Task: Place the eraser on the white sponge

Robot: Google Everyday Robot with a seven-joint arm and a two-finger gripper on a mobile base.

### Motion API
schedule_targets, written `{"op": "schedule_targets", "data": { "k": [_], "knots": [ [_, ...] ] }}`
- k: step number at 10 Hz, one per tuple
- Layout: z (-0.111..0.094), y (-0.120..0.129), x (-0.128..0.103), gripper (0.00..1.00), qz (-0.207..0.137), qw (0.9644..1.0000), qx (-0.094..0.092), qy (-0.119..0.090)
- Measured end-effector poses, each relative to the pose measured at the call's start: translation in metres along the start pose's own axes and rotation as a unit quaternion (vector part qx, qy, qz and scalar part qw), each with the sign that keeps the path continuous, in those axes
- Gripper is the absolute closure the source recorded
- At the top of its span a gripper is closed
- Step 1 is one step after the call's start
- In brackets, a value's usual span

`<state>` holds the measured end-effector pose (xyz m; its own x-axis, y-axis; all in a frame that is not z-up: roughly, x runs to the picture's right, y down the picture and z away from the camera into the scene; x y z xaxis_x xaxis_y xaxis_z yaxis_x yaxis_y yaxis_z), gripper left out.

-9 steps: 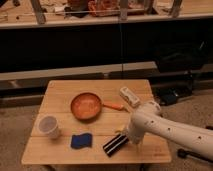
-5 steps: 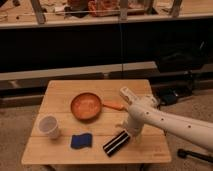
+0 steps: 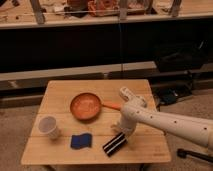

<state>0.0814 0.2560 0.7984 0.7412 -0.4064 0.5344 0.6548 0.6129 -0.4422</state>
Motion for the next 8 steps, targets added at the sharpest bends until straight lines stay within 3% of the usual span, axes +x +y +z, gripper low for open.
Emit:
{"op": "schedule_targets", "data": {
  "k": [3,6,8],
  "knots": [
    [0.011,-0.008,-0.012,0.22,0.005,0.9999,-0.016,-0.001],
    [0.031,-0.01,-0.015,0.48,0.015,0.9993,-0.028,-0.018],
    [0.027,-0.009,-0.016,0.69,0.014,0.9993,-0.028,-0.018]
  ]
}}
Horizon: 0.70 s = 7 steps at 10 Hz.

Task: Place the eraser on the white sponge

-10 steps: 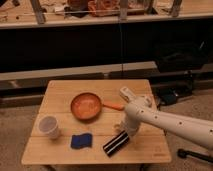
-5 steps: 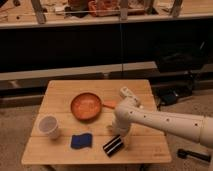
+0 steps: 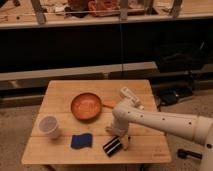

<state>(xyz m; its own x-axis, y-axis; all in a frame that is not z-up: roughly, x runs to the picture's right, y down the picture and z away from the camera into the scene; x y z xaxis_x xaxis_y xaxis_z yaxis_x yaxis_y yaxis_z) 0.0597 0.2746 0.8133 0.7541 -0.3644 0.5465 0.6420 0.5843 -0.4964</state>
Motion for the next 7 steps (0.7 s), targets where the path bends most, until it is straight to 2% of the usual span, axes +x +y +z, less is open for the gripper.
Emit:
{"op": "schedule_targets", "data": {
  "k": [1,2,3,4,5,6,7],
  "knots": [
    [-0.003,-0.0001,-0.0014,0.75,-0.001,1.0,0.0,-0.001],
    [-0.0054,-0.0001,-0.0018,0.76,-0.002,1.0,-0.001,0.0],
    [-0.0056,0.004,-0.0025,0.73,-0.005,1.0,-0.007,0.001],
    [-0.007,0.0048,-0.0021,0.66,-0.005,1.0,-0.008,0.001],
    [-0.0089,0.0057,-0.001,0.63,-0.004,1.0,-0.008,0.001],
    [-0.0103,0.0058,0.0,0.66,-0.003,1.0,-0.008,0.001],
    [-0.0108,0.0057,0.0007,0.75,-0.002,1.0,-0.007,0.001]
  ]
}}
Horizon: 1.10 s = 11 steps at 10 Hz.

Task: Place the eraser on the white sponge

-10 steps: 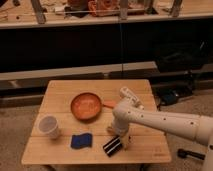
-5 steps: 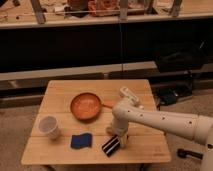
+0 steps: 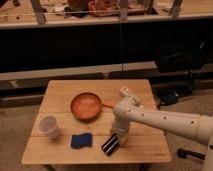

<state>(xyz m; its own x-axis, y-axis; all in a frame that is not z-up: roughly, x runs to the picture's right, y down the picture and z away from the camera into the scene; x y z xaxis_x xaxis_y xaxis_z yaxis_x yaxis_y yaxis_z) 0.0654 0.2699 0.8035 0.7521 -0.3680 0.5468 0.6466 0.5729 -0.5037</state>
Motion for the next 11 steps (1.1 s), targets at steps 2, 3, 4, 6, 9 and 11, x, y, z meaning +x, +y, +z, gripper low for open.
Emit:
{"op": "schedule_targets", "data": {
  "k": [2,3,4,6,9,11],
  "knots": [
    [-0.008,-0.007,-0.005,0.94,-0.005,0.9999,0.006,0.009],
    [-0.014,-0.015,-0.012,0.98,-0.008,0.9999,0.009,0.01],
    [-0.017,-0.017,-0.014,0.99,-0.008,0.9999,0.01,0.01],
    [-0.023,-0.014,-0.012,0.99,-0.005,0.9998,0.012,0.012],
    [-0.032,-0.023,-0.019,0.99,-0.014,0.9996,0.019,0.015],
    [-0.036,-0.029,-0.025,0.99,-0.021,0.9994,0.02,0.018]
  ]
}}
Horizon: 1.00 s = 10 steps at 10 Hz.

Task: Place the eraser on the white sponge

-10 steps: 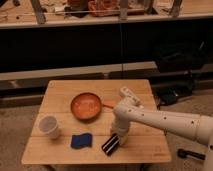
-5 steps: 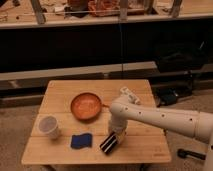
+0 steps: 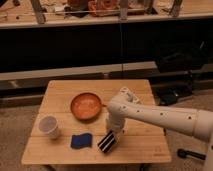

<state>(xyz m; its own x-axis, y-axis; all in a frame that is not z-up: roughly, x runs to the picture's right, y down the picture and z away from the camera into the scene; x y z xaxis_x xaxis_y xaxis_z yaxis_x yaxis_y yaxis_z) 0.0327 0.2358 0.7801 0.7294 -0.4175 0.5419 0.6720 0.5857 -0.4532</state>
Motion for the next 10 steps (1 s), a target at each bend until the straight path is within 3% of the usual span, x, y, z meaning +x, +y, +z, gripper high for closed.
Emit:
{"op": "schedule_targets", "data": {
  "k": [10],
  "knots": [
    [-0.006,-0.039,-0.044,0.99,-0.053,0.9982,-0.011,0.024]
  ]
}}
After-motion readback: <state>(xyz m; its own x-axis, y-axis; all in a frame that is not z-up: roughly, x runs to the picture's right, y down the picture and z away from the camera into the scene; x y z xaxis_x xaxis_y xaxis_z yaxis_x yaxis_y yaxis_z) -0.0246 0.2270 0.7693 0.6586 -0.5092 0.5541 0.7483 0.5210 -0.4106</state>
